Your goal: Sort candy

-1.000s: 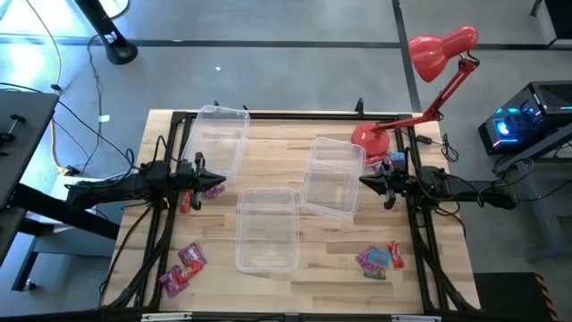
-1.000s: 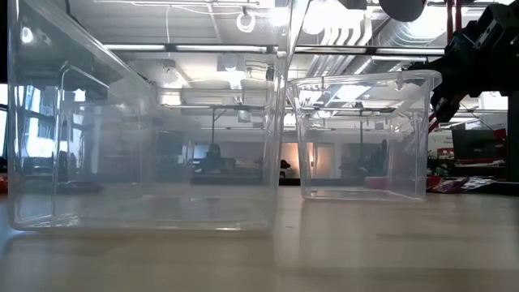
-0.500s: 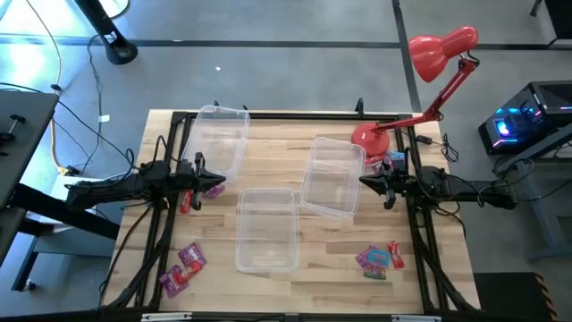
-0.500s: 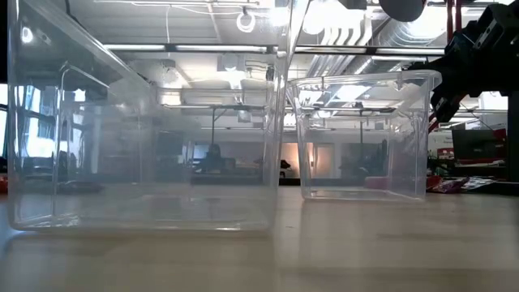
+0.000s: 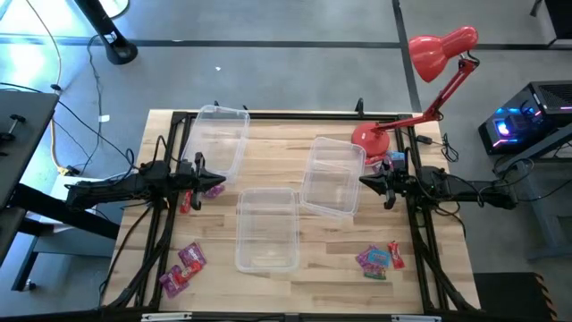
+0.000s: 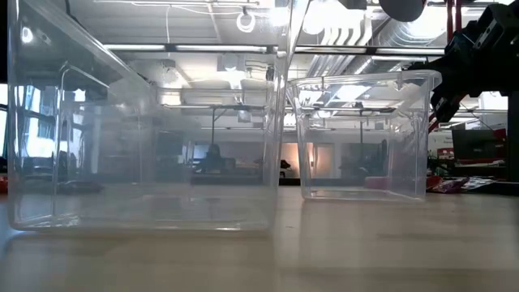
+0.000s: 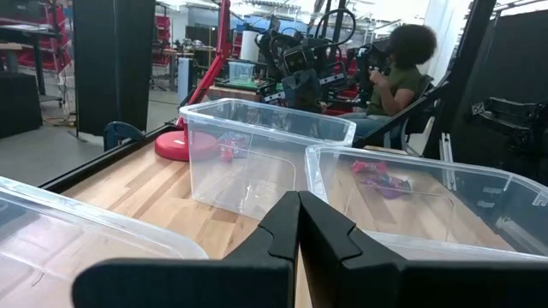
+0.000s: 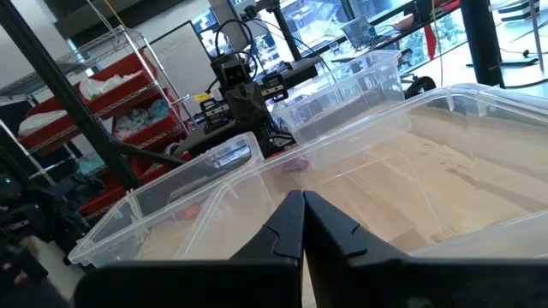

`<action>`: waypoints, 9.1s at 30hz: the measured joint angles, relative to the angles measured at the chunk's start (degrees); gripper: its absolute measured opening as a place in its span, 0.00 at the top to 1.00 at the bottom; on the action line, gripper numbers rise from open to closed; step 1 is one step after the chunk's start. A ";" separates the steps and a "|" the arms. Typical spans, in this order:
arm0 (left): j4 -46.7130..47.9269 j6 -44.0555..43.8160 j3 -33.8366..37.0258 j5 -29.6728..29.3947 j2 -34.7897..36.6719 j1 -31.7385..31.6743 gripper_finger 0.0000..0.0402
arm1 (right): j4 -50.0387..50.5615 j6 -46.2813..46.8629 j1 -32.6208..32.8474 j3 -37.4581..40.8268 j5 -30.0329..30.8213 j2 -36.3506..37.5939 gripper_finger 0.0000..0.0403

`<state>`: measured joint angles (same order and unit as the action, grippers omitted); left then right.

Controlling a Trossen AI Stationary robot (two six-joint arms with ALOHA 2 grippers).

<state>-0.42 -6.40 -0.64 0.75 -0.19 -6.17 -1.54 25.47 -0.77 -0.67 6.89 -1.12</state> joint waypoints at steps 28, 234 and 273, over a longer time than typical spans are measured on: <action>-0.01 -0.01 0.00 0.00 0.00 0.00 1.00 | 0.00 0.00 0.02 0.00 0.00 0.02 1.00; 58.31 -61.43 -34.47 -9.11 -62.14 24.85 0.69 | 35.34 12.99 -13.12 -47.30 11.74 -58.47 1.00; 36.98 -68.88 -20.04 -26.59 -66.12 18.92 0.59 | 34.89 14.58 -13.01 -47.25 11.56 -58.49 1.00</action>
<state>36.57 -75.29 -20.69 -25.84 -66.30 12.74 33.35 40.05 -13.79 -47.92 18.46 -59.61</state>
